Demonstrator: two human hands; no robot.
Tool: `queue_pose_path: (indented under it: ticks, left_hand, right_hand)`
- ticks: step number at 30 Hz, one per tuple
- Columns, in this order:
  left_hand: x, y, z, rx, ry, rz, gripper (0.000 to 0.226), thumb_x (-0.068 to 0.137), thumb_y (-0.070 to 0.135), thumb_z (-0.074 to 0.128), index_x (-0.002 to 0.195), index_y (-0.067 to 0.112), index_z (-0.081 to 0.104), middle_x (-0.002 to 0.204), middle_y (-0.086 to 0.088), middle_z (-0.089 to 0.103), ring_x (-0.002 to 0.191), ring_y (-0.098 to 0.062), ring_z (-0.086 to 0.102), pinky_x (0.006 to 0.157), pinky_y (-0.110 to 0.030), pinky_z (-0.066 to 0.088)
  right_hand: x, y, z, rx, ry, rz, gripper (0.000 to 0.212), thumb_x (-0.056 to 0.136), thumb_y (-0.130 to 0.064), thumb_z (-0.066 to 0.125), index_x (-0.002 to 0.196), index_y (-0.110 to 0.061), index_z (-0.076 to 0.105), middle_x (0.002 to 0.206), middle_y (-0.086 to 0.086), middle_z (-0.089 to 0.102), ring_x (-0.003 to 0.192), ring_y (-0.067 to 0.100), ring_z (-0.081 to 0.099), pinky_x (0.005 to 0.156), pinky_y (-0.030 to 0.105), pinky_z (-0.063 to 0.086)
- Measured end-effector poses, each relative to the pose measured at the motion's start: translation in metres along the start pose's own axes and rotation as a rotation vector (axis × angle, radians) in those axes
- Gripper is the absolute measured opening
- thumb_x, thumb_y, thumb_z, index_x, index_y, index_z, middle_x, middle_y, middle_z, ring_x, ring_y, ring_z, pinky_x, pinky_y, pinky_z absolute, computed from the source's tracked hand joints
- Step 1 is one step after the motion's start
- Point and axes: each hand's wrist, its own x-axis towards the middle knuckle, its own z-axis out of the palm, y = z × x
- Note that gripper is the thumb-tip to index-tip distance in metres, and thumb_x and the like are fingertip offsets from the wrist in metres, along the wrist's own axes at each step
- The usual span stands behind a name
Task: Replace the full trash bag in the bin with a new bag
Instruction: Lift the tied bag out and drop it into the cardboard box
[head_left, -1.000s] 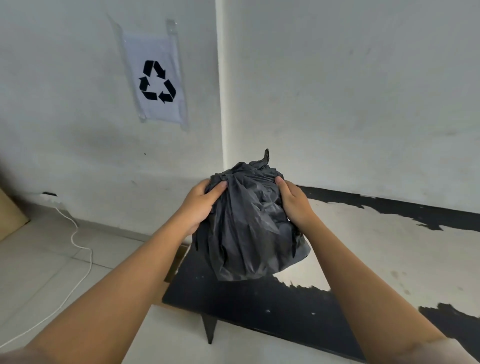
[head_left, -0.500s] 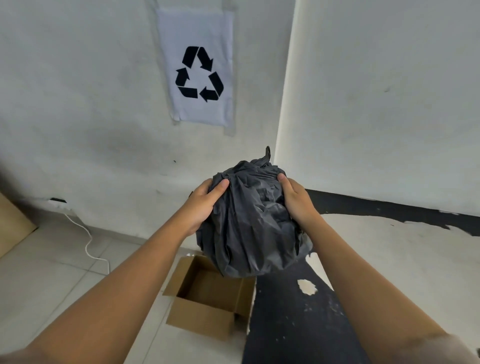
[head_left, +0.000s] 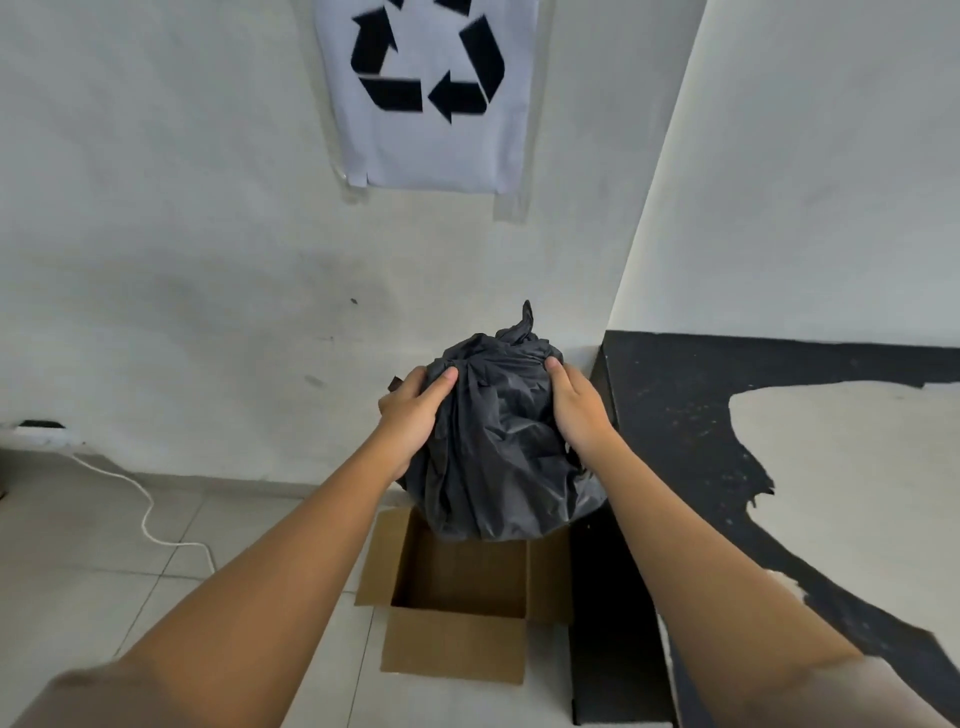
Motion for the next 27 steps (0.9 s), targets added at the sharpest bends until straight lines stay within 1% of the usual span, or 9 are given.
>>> queue_pose_path:
  ticks: [2, 4, 6, 9, 11, 13, 16, 24, 27]
  left_hand:
    - [0.021, -0.028, 0.0, 0.004, -0.01, -0.045, 0.018, 0.074, 0.066, 0.057, 0.083, 0.051, 0.056, 0.139, -0.004, 0.042, 0.118, -0.024, 0.052, 0.105, -0.044, 0.043]
    - [0.042, -0.061, 0.002, -0.022, -0.043, -0.081, 0.039, 0.061, 0.074, 0.059, 0.091, 0.05, 0.057, 0.137, -0.002, 0.047, 0.119, -0.025, 0.052, 0.105, -0.047, 0.043]
    - [0.063, -0.099, 0.008, -0.045, -0.068, -0.093, 0.047, 0.068, 0.067, 0.06, 0.106, 0.04, 0.056, 0.132, -0.001, 0.053, 0.119, -0.025, 0.054, 0.104, -0.047, 0.043]
    - [0.088, -0.16, 0.017, -0.086, -0.086, -0.113, 0.027, 0.089, 0.045, 0.056, 0.111, 0.029, 0.054, 0.124, 0.0, 0.058, 0.115, -0.023, 0.056, 0.103, -0.043, 0.044]
    - [0.102, -0.2, 0.023, -0.09, -0.101, -0.115, 0.031, 0.092, 0.04, 0.053, 0.118, 0.023, 0.054, 0.121, 0.001, 0.058, 0.113, -0.021, 0.056, 0.101, -0.038, 0.045]
    - [0.112, -0.235, 0.027, -0.103, -0.105, -0.116, 0.035, 0.093, 0.038, 0.052, 0.123, 0.019, 0.053, 0.119, 0.001, 0.058, 0.112, -0.02, 0.056, 0.096, -0.034, 0.045]
    - [0.133, -0.289, 0.03, -0.138, -0.104, -0.101, 0.028, 0.093, 0.034, 0.054, 0.116, 0.019, 0.055, 0.119, -0.001, 0.06, 0.11, -0.02, 0.058, 0.094, -0.033, 0.046]
    - [0.179, -0.416, 0.037, -0.095, -0.126, -0.036, 0.027, 0.092, 0.035, 0.055, 0.115, 0.021, 0.054, 0.12, 0.0, 0.058, 0.111, -0.018, 0.057, 0.099, -0.032, 0.045]
    - [0.192, -0.453, 0.04, -0.07, -0.156, -0.008, 0.037, 0.092, 0.036, 0.055, 0.124, 0.018, 0.052, 0.126, -0.001, 0.057, 0.116, -0.018, 0.056, 0.105, -0.037, 0.043]
  right_hand:
    - [0.013, 0.025, 0.018, 0.012, 0.014, 0.043, 0.05, 0.101, -0.041, 0.027, 0.123, -0.005, 0.052, 0.116, 0.009, 0.055, 0.104, 0.021, 0.047, 0.087, 0.029, 0.032]
    - [0.027, 0.057, 0.039, 0.026, 0.017, 0.095, 0.051, 0.101, -0.042, 0.027, 0.131, -0.007, 0.049, 0.13, 0.01, 0.052, 0.115, 0.022, 0.047, 0.09, 0.029, 0.03]
    - [0.041, 0.093, 0.059, 0.035, 0.026, 0.138, 0.053, 0.1, -0.044, 0.026, 0.136, -0.01, 0.045, 0.138, 0.009, 0.049, 0.126, 0.025, 0.044, 0.093, 0.03, 0.03]
    - [0.056, 0.148, 0.089, 0.043, 0.06, 0.182, 0.053, 0.1, -0.045, 0.026, 0.136, -0.012, 0.047, 0.137, 0.008, 0.051, 0.127, 0.026, 0.045, 0.098, 0.032, 0.033]
    - [0.066, 0.186, 0.109, 0.047, 0.084, 0.204, 0.053, 0.1, -0.045, 0.026, 0.134, -0.012, 0.048, 0.135, 0.01, 0.052, 0.126, 0.027, 0.046, 0.101, 0.034, 0.034]
    - [0.075, 0.219, 0.128, 0.053, 0.1, 0.221, 0.053, 0.1, -0.045, 0.025, 0.134, -0.012, 0.049, 0.136, 0.011, 0.052, 0.125, 0.028, 0.047, 0.103, 0.036, 0.035]
    - [0.089, 0.27, 0.155, 0.055, 0.12, 0.225, 0.052, 0.101, -0.043, 0.025, 0.135, -0.011, 0.047, 0.137, 0.01, 0.05, 0.127, 0.028, 0.045, 0.096, 0.03, 0.033]
    - [0.119, 0.385, 0.21, 0.049, 0.103, 0.16, 0.049, 0.1, -0.041, 0.028, 0.131, -0.009, 0.05, 0.134, 0.011, 0.053, 0.123, 0.027, 0.048, 0.098, 0.032, 0.035]
    - [0.128, 0.421, 0.223, 0.035, 0.095, 0.135, 0.048, 0.1, -0.04, 0.029, 0.131, -0.009, 0.051, 0.133, 0.012, 0.053, 0.123, 0.028, 0.048, 0.095, 0.031, 0.035]
